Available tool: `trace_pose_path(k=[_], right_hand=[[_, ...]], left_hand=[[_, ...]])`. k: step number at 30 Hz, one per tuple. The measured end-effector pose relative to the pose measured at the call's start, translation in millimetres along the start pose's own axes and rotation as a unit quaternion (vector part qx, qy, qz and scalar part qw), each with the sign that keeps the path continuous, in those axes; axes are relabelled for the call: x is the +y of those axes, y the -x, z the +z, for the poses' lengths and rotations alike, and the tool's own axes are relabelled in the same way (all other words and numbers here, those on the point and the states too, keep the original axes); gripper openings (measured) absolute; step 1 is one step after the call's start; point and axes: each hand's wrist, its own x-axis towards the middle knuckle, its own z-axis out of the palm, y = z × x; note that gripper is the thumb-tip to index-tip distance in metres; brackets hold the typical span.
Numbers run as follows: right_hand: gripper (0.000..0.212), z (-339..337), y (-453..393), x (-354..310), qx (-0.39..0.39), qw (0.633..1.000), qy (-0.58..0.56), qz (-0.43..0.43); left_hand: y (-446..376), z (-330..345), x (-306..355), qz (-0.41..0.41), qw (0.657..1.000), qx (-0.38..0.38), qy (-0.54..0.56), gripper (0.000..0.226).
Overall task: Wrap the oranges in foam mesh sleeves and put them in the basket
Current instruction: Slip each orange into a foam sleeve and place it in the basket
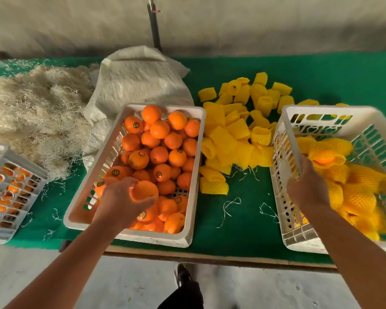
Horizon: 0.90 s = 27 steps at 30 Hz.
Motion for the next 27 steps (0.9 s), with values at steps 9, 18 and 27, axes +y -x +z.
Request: trace_pose_path(k=[9, 18, 27], right_hand=[[0.074, 8, -6, 9, -0.009, 1.000, -0.012, -0.012], [0.084, 11, -11, 11, -0.012, 1.000, 0.009, -0.026], [0.088, 17, -13, 16, 0.003, 1.000, -0.004, -0.024]], left_hand=[[-11, 38, 86, -0.106, 0.836, -0.076, 0.534, 0.056], [-46, 87, 153, -0.103, 0.625, -0.331, 0.700, 0.055], [-99, 139, 201, 0.026, 0.819, -0.241, 0.520, 0.066]])
